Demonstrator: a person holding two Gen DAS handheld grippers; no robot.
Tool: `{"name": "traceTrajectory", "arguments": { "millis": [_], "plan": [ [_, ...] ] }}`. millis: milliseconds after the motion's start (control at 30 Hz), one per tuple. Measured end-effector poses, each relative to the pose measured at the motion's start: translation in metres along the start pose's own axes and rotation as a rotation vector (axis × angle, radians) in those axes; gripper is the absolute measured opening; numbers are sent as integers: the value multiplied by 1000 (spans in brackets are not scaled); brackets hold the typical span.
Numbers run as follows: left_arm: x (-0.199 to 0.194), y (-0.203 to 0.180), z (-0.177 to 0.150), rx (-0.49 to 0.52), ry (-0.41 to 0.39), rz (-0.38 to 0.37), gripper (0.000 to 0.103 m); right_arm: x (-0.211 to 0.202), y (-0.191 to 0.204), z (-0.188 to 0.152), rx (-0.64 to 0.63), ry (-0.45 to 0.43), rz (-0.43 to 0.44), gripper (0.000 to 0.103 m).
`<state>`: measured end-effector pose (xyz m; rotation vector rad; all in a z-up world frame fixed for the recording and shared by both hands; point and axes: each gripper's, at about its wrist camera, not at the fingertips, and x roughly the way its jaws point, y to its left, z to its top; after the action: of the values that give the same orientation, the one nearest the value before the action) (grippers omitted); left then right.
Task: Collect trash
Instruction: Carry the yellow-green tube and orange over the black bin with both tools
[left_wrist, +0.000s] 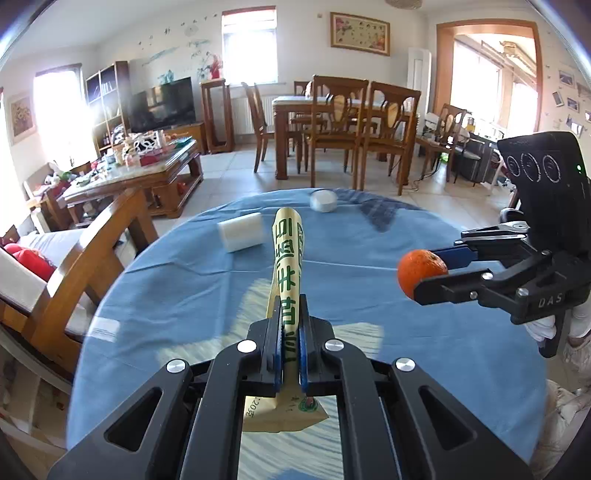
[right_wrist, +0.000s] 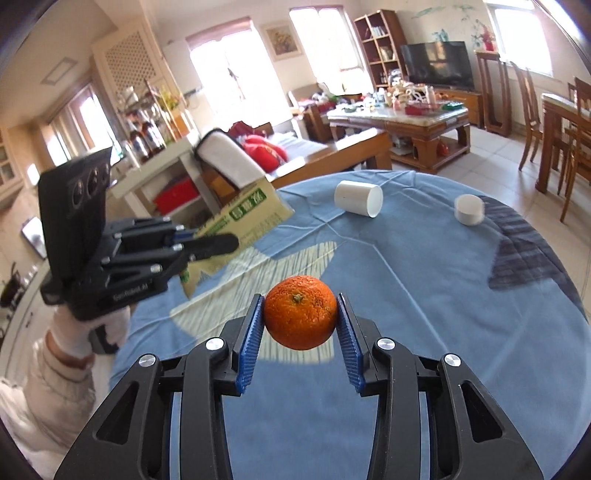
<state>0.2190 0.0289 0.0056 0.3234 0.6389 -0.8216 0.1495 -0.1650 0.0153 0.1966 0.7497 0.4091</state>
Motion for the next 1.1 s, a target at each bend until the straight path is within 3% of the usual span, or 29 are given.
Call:
{"name": "traceTrajectory", "arguments": {
  "millis": [233, 500, 1100],
  "plan": [
    [-20, -63, 3, 31, -55, -10, 8, -67, -12, -34, 49, -67, -29, 39],
    [-20, -142, 12, 97, -83, -82, 8, -136, -39, -77, 105, -124, -84, 39],
    [11, -272, 18, 213, -65, -202, 8, -249, -113, -168, 259, -220, -209, 39]
  ]
}}
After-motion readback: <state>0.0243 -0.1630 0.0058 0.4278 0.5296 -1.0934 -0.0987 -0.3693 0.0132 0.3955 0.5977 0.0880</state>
